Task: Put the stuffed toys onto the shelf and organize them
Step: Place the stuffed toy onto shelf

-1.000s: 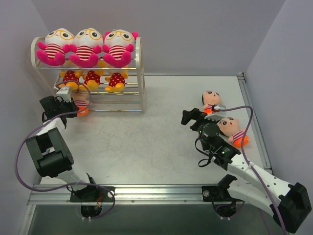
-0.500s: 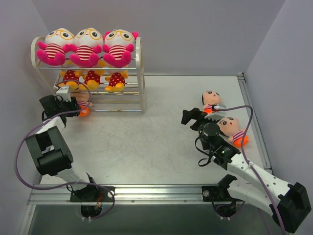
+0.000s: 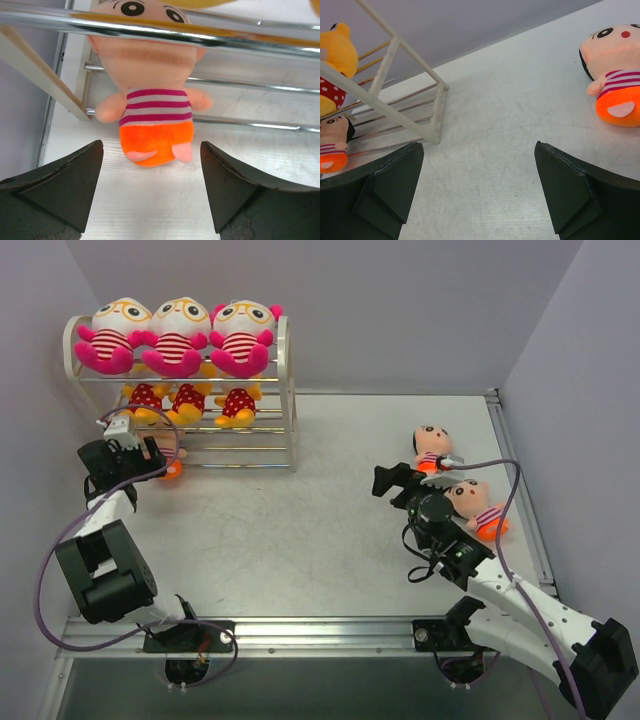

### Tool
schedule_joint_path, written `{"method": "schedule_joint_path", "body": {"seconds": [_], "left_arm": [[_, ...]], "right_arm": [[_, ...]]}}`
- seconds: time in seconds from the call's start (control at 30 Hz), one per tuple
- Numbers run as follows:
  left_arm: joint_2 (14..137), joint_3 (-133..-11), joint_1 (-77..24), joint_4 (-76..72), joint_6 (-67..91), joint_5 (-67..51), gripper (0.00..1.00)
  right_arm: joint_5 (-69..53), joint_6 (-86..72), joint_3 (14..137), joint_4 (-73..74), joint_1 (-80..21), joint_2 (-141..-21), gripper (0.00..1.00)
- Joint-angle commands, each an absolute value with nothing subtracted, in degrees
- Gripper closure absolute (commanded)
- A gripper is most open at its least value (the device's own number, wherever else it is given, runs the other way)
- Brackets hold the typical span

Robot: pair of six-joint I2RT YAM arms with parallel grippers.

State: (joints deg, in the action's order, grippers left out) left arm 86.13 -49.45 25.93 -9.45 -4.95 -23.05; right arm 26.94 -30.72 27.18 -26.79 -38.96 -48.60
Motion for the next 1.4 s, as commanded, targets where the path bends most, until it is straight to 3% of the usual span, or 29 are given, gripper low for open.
{"method": "schedule_joint_path", "body": {"seconds": [0.0, 0.2, 0.43, 0.53, 0.67, 1.07, 1.37], "left_arm": [[81.22, -47.39, 26.28, -11.78, 1.39, -21.44, 0.13], [73.58, -43.16, 26.28, -10.64, 7.37, -18.3, 0.13], [63.9, -34.2, 26.28, -11.7, 32.84, -0.83, 0.13], [63.63, -31.03, 26.19, -13.96, 42.08, 1.05, 0.12], [67.13, -29.09, 25.23, -19.76, 49.64, 1.93, 0.13], [79.71, -32.34, 20.04, -30.05, 51.32, 5.27, 0.14], [89.11, -31.46, 17.58, -44.11, 52.82, 7.03, 0.23]], "right_arm": [[27.33, -30.5, 26.9, -29.35, -38.5, -46.94, 0.01], [27.42, -30.5, 26.28, -29.36, -38.5, -45.09, 0.0], [27.6, -30.59, 25.75, -29.27, -38.85, -43.77, 0.01], [27.95, -30.5, 25.75, -29.09, -39.2, -43.59, 0.0], [28.74, -30.24, 25.66, -29.18, -39.46, -43.33, 0.01], [30.41, -29.71, 25.4, -29.18, -40.25, -43.86, 0.0], [30.85, -29.53, 25.22, -29.35, -40.34, -44.91, 0.0]]}}
